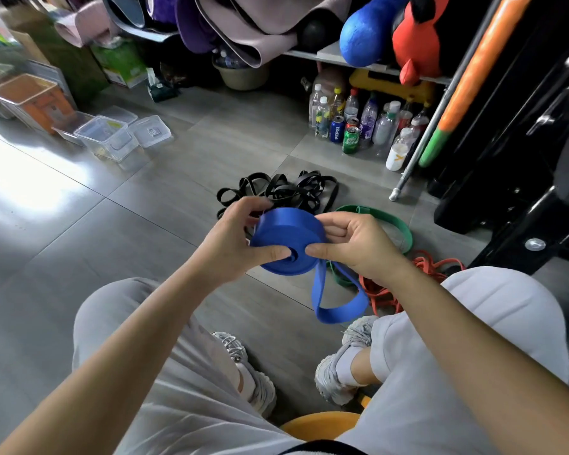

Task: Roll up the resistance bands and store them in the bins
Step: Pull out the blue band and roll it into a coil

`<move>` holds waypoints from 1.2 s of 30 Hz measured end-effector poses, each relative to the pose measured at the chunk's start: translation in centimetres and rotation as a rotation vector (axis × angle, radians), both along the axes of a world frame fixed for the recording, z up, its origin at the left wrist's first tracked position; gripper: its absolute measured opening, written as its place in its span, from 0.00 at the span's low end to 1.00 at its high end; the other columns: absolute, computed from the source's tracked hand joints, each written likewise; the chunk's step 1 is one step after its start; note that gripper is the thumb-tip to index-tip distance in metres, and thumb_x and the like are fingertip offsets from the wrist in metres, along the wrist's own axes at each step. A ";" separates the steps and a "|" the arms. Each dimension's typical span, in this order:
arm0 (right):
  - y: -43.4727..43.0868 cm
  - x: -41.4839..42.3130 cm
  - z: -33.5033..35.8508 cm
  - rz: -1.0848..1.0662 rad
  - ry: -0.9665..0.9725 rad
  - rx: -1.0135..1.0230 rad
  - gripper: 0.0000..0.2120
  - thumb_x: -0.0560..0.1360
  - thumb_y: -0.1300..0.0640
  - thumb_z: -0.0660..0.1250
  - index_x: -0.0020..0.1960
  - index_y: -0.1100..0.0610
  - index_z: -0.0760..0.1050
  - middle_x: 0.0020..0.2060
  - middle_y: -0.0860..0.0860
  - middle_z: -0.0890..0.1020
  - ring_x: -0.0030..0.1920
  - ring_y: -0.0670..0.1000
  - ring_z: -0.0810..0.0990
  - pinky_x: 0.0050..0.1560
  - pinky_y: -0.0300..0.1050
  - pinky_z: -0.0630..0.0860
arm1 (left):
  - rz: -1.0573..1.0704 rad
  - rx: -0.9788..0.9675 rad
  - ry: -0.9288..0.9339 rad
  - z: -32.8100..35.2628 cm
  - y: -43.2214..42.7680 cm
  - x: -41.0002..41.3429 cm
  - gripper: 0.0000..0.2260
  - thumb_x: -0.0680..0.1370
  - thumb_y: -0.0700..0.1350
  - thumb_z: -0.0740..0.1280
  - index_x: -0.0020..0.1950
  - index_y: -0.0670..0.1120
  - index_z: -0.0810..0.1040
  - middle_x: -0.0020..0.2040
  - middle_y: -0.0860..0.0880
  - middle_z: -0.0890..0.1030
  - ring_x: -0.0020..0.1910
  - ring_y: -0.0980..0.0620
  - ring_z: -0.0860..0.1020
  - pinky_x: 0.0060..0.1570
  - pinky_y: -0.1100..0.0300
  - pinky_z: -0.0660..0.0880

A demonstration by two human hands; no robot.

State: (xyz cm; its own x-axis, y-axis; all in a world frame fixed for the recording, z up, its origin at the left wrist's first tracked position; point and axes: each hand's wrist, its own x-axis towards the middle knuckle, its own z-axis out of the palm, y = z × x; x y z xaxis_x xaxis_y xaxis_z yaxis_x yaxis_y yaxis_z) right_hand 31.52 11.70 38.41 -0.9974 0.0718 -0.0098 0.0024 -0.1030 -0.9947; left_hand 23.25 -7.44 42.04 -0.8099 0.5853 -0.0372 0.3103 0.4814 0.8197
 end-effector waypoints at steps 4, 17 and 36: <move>-0.3 -0.3 -0.3 0.093 -0.045 0.140 0.20 0.65 0.73 0.73 0.50 0.53 0.79 0.42 0.48 0.85 0.45 0.46 0.83 0.50 0.41 0.79 | -0.264 -0.339 0.266 2.2 0.9 -0.6 0.26 0.67 0.50 0.76 0.63 0.50 0.74 0.51 0.55 0.77 0.48 0.57 0.74 0.47 0.65 0.68; 1.9 0.3 -1.4 0.069 -0.129 0.179 0.22 0.65 0.72 0.73 0.53 0.52 0.78 0.44 0.44 0.84 0.47 0.42 0.83 0.49 0.36 0.77 | -0.148 -0.091 0.109 1.8 -0.4 -0.7 0.13 0.65 0.50 0.71 0.49 0.51 0.81 0.46 0.47 0.82 0.46 0.50 0.79 0.50 0.54 0.76; 0.9 -0.1 -0.1 0.025 -0.038 0.135 0.17 0.65 0.71 0.73 0.49 0.55 0.79 0.39 0.47 0.85 0.42 0.46 0.84 0.46 0.38 0.79 | -0.257 -0.457 0.376 1.9 1.6 -0.2 0.37 0.65 0.55 0.75 0.70 0.55 0.64 0.62 0.54 0.72 0.60 0.51 0.71 0.55 0.56 0.71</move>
